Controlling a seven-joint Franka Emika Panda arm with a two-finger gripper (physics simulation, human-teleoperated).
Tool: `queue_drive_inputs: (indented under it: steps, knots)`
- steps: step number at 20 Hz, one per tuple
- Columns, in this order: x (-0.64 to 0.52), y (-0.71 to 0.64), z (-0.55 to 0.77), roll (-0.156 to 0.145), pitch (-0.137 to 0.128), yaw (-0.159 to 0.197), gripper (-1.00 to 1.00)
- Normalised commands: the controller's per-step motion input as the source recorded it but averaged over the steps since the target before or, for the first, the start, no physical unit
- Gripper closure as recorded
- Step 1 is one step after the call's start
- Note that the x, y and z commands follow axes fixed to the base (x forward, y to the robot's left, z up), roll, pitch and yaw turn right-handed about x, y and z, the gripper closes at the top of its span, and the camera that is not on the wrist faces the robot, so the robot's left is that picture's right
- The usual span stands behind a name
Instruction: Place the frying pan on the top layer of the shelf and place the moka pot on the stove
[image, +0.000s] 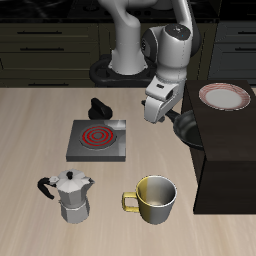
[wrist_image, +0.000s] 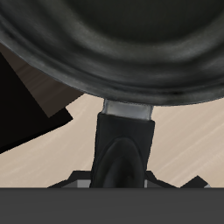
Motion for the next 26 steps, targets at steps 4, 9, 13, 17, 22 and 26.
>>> queue_drive_inputs:
  steps: [4,9,13,17,22,26]
  knots:
    - [-0.08,0.2,0.1,0.023,-0.027,-0.047,1.0]
    - [-0.1,0.33,-0.01,0.059,0.022,-0.049,1.0]
    - [-0.01,0.12,-0.17,-0.006,0.002,0.029,1.0]
    - [-0.03,0.06,-0.09,0.012,-0.001,-0.007,-1.0]
    - [0.0,-0.02,-0.02,-0.006,-0.016,0.009,-1.0]
    - [0.0,-0.05,0.06,-0.008,-0.021,0.001,-1.0]
